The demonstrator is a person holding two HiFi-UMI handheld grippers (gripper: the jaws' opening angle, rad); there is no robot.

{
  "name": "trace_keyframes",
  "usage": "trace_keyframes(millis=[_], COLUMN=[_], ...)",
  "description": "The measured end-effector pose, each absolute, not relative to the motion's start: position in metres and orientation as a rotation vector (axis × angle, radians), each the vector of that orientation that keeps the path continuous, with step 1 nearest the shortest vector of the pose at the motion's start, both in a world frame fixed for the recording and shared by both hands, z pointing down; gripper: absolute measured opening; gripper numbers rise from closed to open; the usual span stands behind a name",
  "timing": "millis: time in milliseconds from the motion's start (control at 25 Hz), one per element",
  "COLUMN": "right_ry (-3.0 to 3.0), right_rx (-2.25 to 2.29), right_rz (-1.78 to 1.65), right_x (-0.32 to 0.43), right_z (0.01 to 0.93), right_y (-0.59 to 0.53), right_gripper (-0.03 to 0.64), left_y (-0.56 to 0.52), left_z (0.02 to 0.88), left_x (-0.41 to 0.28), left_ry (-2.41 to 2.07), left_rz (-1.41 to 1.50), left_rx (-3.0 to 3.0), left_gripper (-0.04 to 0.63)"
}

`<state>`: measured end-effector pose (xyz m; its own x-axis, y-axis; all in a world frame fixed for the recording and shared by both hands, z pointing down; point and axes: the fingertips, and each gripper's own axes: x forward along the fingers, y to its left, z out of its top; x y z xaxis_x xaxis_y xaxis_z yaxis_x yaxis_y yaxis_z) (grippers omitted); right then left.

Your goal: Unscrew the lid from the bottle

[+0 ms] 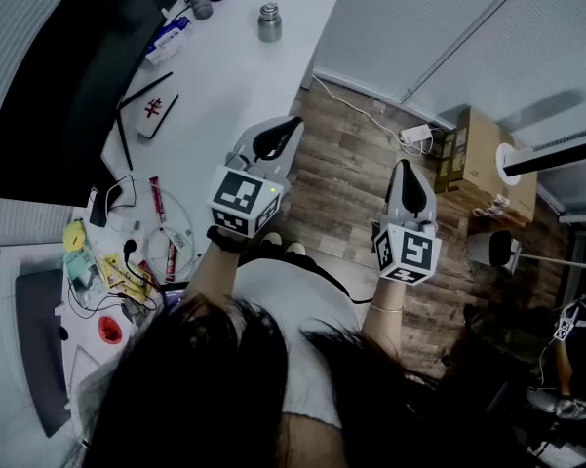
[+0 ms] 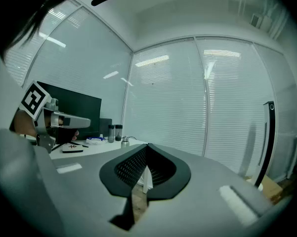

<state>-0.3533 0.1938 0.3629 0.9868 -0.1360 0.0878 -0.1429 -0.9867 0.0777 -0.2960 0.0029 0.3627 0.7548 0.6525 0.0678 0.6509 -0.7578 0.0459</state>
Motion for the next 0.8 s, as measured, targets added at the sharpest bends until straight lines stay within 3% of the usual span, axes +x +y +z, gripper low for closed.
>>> trace_keyframes(millis=[480,800], right_ry=[-0.233,-0.26], right_rx=[3.1,3.126], right_rz=[0.119,0.141], right_x=[-0.357,-0.328], right_z=[0.364,0.373], right_y=[0.23,0.242], right_gripper=[0.008,0.089], left_y=[0.021,0.037], left_z=[0.354,0.368], left_x=[-0.296,-0.264], left_ry=[1.054,1.076], left_rz=[0.093,0.131], left_rx=[2.909,2.882], left_gripper=[0.061,0.09])
